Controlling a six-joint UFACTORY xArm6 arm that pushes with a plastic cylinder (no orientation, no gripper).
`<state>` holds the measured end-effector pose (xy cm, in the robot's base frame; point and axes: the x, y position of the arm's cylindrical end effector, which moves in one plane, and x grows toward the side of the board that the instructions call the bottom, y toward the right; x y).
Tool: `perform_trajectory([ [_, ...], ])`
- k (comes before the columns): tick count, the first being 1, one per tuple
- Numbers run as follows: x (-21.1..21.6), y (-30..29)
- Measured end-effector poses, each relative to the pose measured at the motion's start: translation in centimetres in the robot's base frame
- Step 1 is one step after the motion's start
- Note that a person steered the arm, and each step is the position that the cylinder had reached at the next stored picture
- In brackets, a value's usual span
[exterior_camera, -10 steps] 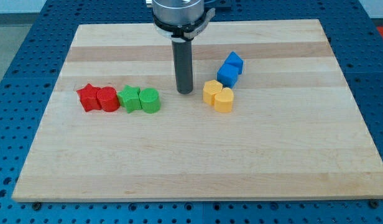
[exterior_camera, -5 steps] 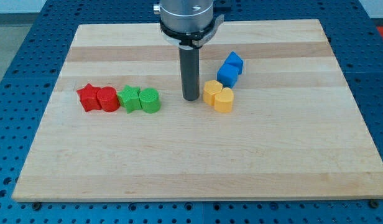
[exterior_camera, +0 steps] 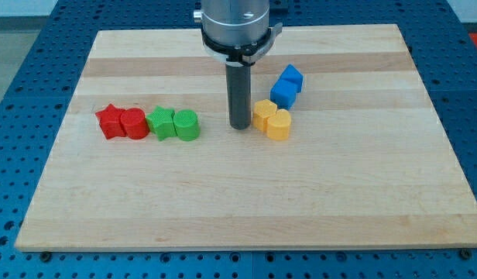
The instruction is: Keep yellow blocks vertically below blue cube
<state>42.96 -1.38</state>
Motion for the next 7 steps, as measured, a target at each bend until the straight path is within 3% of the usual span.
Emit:
perform_trajectory([
  [4,-0.1,3.9],
  [7,-0.1,1.9],
])
